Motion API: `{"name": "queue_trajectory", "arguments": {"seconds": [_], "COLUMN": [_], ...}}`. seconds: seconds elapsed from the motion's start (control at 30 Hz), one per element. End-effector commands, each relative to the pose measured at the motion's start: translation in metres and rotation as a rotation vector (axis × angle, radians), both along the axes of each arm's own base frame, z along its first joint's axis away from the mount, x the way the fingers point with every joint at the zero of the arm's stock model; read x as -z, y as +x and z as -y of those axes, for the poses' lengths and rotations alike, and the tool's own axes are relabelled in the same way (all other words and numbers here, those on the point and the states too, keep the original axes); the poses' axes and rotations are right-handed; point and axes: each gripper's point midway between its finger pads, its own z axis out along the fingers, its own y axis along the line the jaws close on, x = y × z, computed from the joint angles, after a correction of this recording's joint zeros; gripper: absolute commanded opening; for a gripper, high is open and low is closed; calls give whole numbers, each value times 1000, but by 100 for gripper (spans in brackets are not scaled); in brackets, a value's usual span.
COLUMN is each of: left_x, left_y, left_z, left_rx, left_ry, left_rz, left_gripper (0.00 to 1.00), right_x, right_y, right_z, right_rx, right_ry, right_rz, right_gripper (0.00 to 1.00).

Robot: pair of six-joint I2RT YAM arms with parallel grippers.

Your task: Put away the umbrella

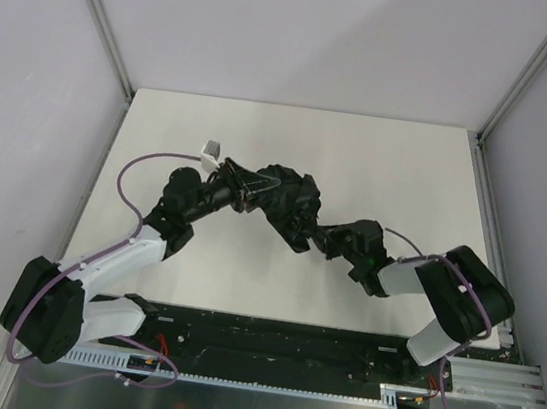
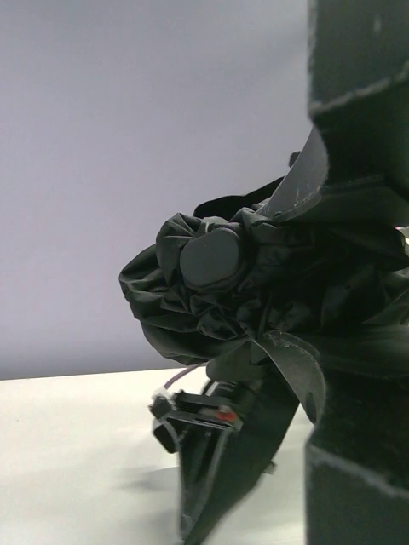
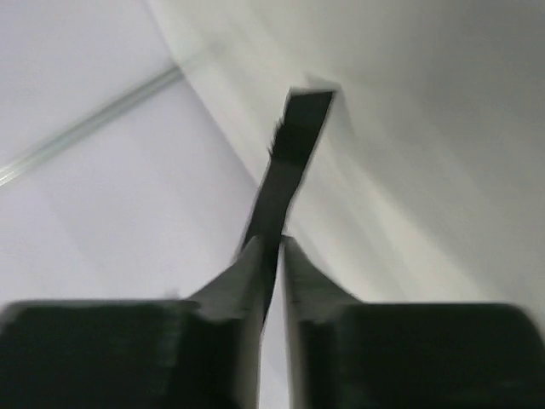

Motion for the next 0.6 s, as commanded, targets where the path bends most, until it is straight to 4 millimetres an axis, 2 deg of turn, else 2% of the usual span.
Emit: {"name": "queue_trajectory", "arguments": {"seconds": [0.0, 0.13, 0.23, 0.33, 0.4, 0.57], "left_x": [-26, -7, 29, 59, 76, 131], "left_y": [-20, -27, -34, -32, -27, -13], "left_z": [-6, -12, -18, -27, -31, -35], "left_rx": [15, 4, -17, -69, -103, -137], "left_ry": [-88, -47, -14, 41, 90, 184], "left_rz": [66, 77, 6, -22, -24, -153], "left_gripper": [0, 0, 0, 0, 0, 0], "right_x": [-46, -56, -64, -68, -64, -48], "right_y": [50, 73, 89, 105, 114, 143], "right_z": [1, 9, 23, 26, 24, 16], "right_rx": [39, 0, -2, -38, -55, -67], "right_ry": [54, 14, -37, -90, -125, -180], "right_rz": [256, 399, 489, 563, 595, 703], "right_gripper": [6, 0, 0, 0, 0, 0]}}
